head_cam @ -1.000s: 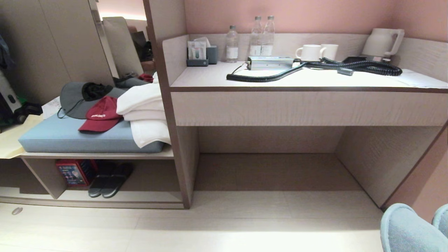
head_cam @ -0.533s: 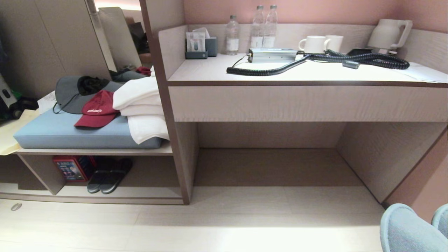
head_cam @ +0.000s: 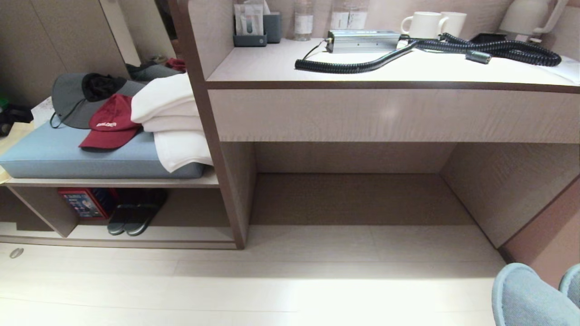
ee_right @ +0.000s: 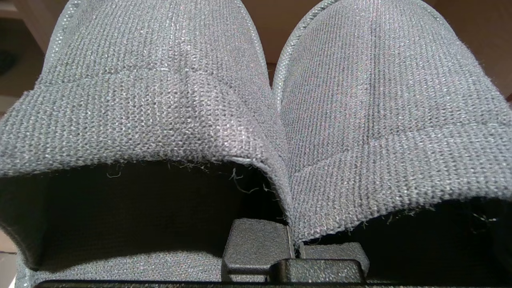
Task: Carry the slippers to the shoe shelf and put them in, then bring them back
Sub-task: Place the slippers on the floor
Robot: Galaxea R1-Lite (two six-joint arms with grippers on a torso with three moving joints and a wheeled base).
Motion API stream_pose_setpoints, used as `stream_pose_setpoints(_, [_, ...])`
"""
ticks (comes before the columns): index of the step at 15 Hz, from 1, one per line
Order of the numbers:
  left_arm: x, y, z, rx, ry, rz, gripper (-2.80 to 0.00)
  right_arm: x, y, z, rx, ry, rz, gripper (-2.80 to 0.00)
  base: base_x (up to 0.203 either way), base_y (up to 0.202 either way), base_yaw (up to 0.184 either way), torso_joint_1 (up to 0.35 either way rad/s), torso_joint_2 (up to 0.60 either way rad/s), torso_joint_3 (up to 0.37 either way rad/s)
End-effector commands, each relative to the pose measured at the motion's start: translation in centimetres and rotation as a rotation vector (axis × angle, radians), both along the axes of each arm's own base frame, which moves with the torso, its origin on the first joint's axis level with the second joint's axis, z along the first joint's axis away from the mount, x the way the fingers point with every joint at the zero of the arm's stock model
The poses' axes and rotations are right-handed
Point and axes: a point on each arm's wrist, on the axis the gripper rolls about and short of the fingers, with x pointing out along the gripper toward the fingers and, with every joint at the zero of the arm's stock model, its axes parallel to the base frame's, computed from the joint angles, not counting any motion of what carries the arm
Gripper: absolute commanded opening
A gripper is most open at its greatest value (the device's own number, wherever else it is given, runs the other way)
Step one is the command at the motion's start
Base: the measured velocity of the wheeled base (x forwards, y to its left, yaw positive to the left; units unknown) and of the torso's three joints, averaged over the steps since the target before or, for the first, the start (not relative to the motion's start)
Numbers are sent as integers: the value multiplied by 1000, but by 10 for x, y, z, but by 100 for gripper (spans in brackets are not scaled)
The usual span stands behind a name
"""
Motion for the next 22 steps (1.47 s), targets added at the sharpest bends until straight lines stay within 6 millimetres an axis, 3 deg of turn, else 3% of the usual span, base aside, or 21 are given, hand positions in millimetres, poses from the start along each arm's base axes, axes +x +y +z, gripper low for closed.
stream_pose_setpoints(1, [0,0,0,0,0,0,-280,0,0,0,0,2,1,-280,0,0,0,7,3,-203])
stream_pose_setpoints(22, [0,0,0,-2,0,0,-280,0,0,0,41,-4,-38,-280,0,0,0,4,3,-197])
